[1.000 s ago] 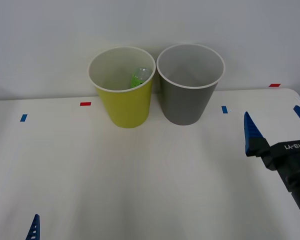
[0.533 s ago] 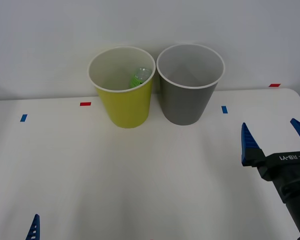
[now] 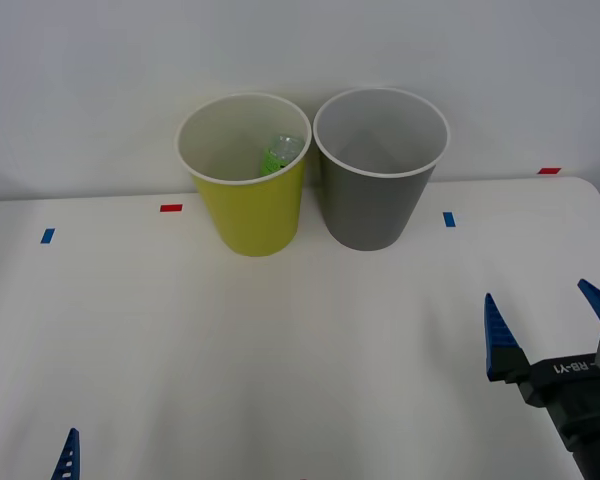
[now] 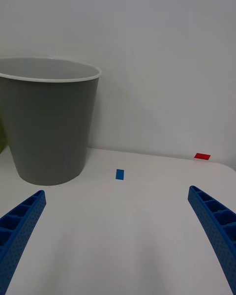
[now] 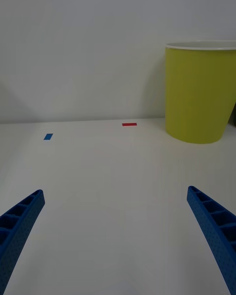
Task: Put cans in the gray bin and PET bottles in the light green bin.
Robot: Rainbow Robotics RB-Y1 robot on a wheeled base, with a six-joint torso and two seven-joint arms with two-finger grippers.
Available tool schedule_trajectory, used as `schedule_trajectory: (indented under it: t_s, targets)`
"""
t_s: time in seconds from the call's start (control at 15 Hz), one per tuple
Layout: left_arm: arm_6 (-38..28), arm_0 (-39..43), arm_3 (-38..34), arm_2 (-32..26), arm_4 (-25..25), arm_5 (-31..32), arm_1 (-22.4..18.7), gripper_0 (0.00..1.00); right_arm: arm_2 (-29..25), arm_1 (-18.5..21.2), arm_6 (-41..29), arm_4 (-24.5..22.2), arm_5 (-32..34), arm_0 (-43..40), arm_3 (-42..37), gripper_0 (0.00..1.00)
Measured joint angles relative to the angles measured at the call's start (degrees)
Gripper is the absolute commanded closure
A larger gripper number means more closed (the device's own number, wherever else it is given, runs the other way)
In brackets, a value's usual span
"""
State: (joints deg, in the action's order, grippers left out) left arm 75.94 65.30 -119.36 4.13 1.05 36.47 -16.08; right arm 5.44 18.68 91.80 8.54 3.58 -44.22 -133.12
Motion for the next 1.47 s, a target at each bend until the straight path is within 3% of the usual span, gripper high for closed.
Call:
schedule_trajectory:
  t_s: [0.13,0.4,0.73,1.47]
  targets:
    - [0.00,0.00,0.00,0.00,0.00,0.00,0.00,0.00,0.92,-0.25,4.36,4.39,3.42,-3.77,0.61,0.00]
    - [0.00,0.00,0.00,0.00,0.00,0.00,0.00,0.00,4.01,1.38,3.81,5.52,14.31,-7.33,5.85,0.00]
    - [0.00,0.00,0.00,0.00,0.00,0.00,0.00,0.00,7.31,4.68,2.46,5.70,21.54,-13.92,6.09,0.00]
    - [0.00,0.00,0.00,0.00,0.00,0.00,0.00,0.00,7.92,5.13,2.16,5.78,24.91,-17.74,6.12,0.00]
